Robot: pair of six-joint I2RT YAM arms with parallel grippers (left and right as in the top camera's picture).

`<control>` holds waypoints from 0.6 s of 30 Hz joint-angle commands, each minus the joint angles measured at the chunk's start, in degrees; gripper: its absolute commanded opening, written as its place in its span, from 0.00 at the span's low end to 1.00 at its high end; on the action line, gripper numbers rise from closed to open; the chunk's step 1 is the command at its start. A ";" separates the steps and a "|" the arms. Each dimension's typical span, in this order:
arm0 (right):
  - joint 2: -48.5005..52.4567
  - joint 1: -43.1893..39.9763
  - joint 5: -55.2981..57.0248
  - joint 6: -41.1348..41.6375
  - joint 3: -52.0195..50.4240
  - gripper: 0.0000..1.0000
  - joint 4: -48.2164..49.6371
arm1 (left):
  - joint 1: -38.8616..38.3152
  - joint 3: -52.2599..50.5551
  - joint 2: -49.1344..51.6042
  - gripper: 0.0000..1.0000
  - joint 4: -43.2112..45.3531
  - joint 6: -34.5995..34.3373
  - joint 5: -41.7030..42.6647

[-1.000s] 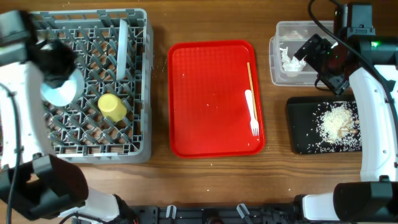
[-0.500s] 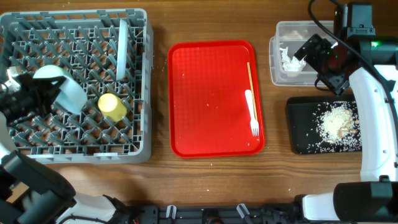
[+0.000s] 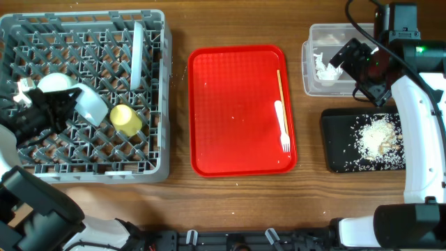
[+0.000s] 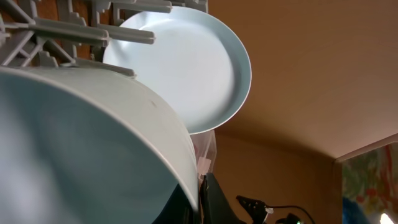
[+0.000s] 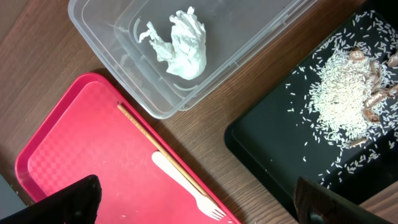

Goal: Sort waste into correct bins and load items into the dishwasher rack
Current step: 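Lower the blue bowl upside down into the rack and release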

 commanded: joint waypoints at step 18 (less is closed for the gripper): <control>-1.31 -0.13 1.16 0.85 1.16 1.00 0.11 | 4.98 -0.57 0.13 0.04 8.33 2.91 -0.79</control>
